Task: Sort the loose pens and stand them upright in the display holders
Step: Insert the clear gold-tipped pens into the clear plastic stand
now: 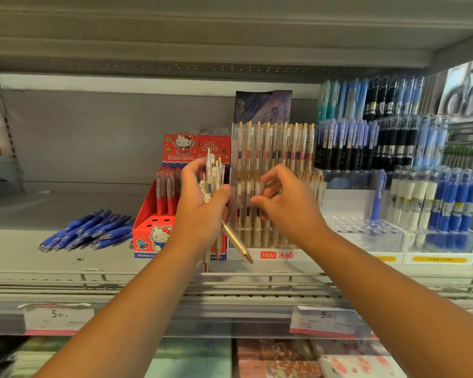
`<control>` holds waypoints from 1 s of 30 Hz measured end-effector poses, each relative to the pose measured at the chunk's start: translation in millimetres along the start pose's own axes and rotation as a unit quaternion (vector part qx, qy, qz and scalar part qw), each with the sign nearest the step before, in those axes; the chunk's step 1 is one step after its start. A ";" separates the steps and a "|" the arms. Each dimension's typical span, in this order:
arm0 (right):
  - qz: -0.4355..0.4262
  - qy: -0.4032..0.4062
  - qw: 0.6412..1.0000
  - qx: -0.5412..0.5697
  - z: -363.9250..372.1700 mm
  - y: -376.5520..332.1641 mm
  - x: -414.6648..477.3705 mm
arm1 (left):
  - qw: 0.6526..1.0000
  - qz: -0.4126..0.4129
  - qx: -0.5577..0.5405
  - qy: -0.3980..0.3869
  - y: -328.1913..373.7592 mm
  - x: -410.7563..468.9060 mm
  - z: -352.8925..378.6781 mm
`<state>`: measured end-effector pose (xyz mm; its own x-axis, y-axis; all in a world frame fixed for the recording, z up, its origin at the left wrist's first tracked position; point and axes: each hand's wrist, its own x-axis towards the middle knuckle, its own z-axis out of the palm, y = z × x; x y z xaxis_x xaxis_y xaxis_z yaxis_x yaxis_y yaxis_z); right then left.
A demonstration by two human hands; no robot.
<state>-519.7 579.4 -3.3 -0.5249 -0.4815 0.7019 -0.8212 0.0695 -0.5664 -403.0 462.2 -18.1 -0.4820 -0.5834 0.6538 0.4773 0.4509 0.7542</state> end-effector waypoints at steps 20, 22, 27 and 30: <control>0.003 -0.294 0.947 0.130 -7.5 -45.8 -22.5 | 0.998 0.042 0.044 0.013 1.9 -1.5 -1.5; 0.022 -0.291 0.945 0.147 -6.8 -49.0 -22.9 | 0.998 0.049 0.044 0.023 1.1 -1.1 -2.6; 0.070 -0.299 0.935 0.179 -9.7 -51.3 -21.7 | 0.996 0.068 0.052 0.030 0.2 0.8 -4.2; 0.090 -0.307 0.930 0.181 -10.0 -52.6 -22.0 | 0.997 0.061 0.042 0.028 1.7 -0.8 -2.5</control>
<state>-467.2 595.1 15.4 -0.3281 -0.9063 0.2665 -0.5454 -0.0486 -0.8368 -400.0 461.7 -17.4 -0.3804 -0.5569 0.7384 0.4659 0.5743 0.6732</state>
